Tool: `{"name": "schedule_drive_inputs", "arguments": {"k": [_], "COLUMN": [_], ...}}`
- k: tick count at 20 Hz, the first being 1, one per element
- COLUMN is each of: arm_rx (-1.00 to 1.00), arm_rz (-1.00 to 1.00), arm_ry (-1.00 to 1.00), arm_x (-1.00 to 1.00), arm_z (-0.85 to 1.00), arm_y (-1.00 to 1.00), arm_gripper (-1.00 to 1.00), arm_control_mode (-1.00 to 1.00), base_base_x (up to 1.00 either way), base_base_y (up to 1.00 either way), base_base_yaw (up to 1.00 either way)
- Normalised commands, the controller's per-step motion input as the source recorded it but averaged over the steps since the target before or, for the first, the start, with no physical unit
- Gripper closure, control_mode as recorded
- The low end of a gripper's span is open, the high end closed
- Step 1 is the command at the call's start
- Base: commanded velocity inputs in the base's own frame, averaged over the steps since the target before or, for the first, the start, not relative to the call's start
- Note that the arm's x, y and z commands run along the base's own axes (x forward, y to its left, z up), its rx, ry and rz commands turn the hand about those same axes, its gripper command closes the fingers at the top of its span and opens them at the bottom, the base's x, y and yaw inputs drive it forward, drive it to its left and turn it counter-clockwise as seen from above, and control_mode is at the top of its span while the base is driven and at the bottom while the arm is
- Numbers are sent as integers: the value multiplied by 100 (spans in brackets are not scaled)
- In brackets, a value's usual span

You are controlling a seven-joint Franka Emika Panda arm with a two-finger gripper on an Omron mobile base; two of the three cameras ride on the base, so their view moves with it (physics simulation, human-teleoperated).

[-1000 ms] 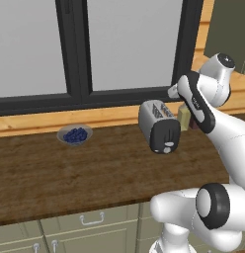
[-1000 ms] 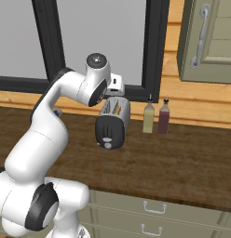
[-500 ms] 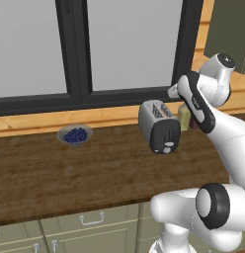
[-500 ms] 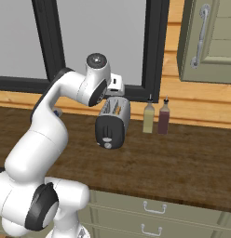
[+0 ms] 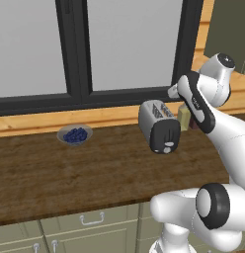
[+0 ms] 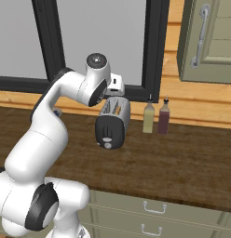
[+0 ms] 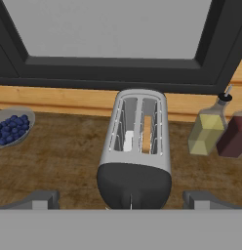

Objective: Start the toaster. Once the lever pops up, take the bread to the plate on the dining counter.

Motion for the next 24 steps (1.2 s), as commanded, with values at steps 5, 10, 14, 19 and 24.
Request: {"name": "schedule_drive_inputs", "arguments": {"k": [5,10,14,19,24], "arm_rx": [0,0,0,0,0], "arm_rz": [0,0,0,0,0], "arm_ry": [0,0,0,0,0], "arm_x": [0,0,0,0,0], "arm_z": [0,0,0,0,0], "arm_y": [0,0,0,0,0], "arm_gripper": [-100,-100,-100,-100,-100], "arm_control_mode": [-100,-100,-100,-100,-100], "base_base_x": [0,0,0,0,0], "base_base_y": [0,0,0,0,0], "base_base_yaw": [0,0,0,0,0]}}
